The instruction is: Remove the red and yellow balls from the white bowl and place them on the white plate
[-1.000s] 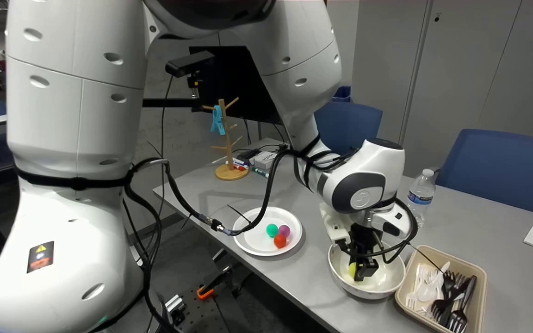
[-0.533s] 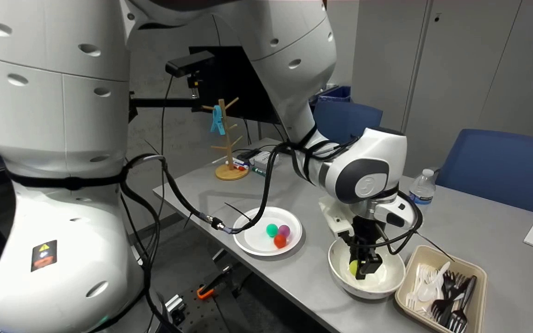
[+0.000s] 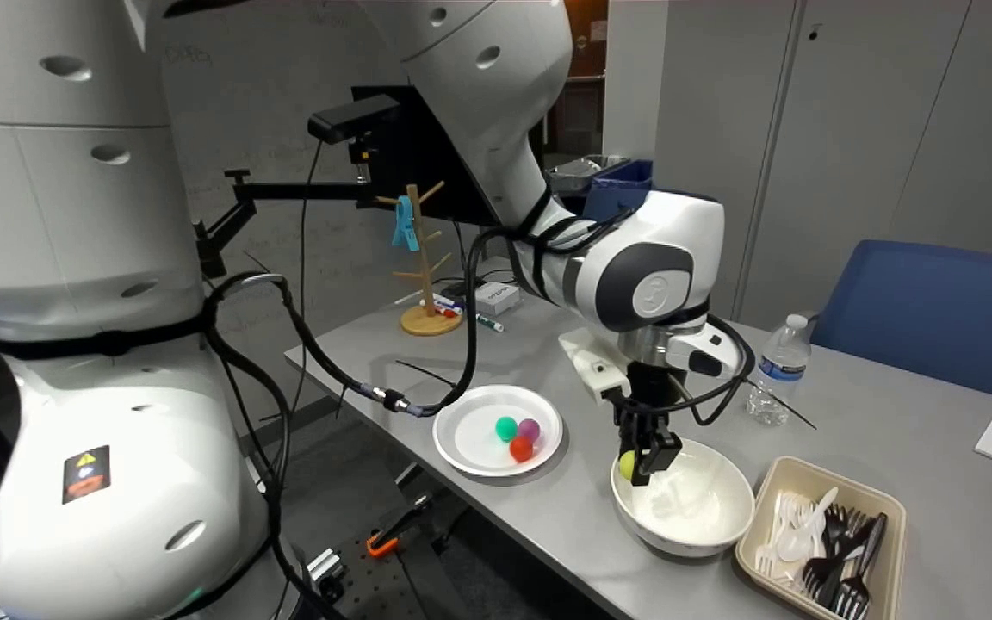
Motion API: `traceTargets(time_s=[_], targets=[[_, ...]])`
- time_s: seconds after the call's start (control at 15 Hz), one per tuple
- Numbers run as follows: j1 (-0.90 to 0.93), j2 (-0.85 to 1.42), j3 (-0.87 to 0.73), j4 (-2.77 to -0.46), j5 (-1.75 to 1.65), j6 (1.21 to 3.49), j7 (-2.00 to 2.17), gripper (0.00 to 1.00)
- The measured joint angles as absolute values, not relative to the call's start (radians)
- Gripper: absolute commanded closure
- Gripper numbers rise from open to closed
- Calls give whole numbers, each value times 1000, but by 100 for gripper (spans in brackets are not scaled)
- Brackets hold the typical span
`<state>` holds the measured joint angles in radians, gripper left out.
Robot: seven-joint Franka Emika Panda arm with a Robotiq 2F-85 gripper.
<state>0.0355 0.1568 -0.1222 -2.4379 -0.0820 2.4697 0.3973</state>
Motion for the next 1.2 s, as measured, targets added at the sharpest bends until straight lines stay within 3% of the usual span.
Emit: traceTargets(time_s=[1.2], targets=[[36, 92, 50, -2501, 235, 2457, 10, 83]])
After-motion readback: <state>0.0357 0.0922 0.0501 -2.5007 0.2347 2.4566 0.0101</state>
